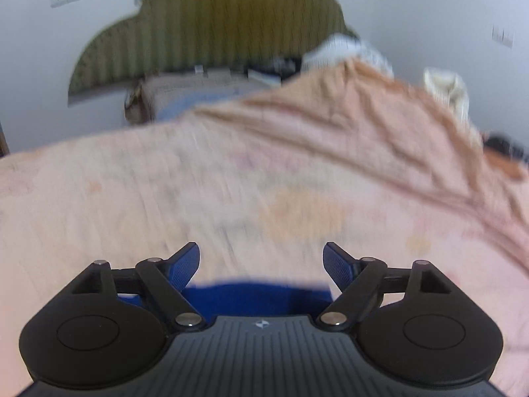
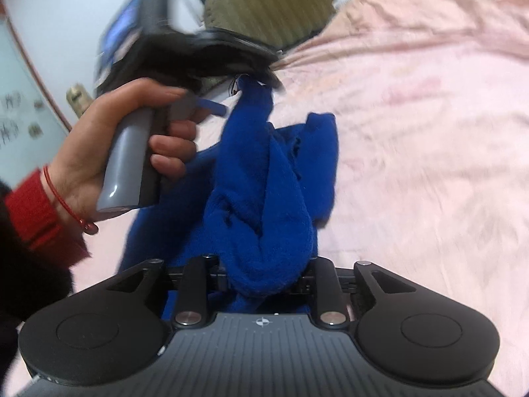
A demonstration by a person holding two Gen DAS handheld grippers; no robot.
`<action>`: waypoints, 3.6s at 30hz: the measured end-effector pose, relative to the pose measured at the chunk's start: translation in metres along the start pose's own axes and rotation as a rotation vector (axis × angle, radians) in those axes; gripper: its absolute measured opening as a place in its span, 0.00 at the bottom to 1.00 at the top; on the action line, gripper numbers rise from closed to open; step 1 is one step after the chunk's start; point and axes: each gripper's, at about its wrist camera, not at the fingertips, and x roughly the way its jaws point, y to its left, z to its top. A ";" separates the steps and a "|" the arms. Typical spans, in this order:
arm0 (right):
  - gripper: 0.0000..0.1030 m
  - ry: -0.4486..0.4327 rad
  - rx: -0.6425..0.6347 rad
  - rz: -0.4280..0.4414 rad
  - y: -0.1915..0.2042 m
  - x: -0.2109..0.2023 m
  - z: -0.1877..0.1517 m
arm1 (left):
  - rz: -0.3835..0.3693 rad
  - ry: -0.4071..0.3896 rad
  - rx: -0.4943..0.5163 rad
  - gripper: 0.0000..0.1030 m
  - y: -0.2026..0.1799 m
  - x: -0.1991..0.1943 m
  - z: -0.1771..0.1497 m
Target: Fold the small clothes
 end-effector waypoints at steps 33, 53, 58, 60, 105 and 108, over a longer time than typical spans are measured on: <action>0.72 0.176 -0.052 0.227 -0.034 0.070 0.074 | -0.430 0.228 -0.392 0.90 0.176 -0.056 -0.122; 0.25 0.229 -0.008 0.377 -0.006 0.128 0.110 | -0.555 0.119 -0.301 0.25 0.162 -0.033 -0.114; 0.25 0.166 -0.066 0.450 0.028 0.113 0.124 | -0.509 -0.005 -0.180 0.25 0.167 -0.074 -0.089; 0.25 0.128 -0.086 0.458 0.036 0.120 0.135 | -0.477 -0.040 -0.159 0.29 0.175 -0.074 -0.074; 0.73 -0.046 -0.307 -0.254 0.083 0.014 0.009 | 0.180 0.125 -0.130 0.80 0.121 -0.167 -0.181; 0.83 -0.026 -0.350 -0.211 0.098 0.004 -0.005 | 0.212 0.131 -0.128 0.80 0.116 -0.171 -0.186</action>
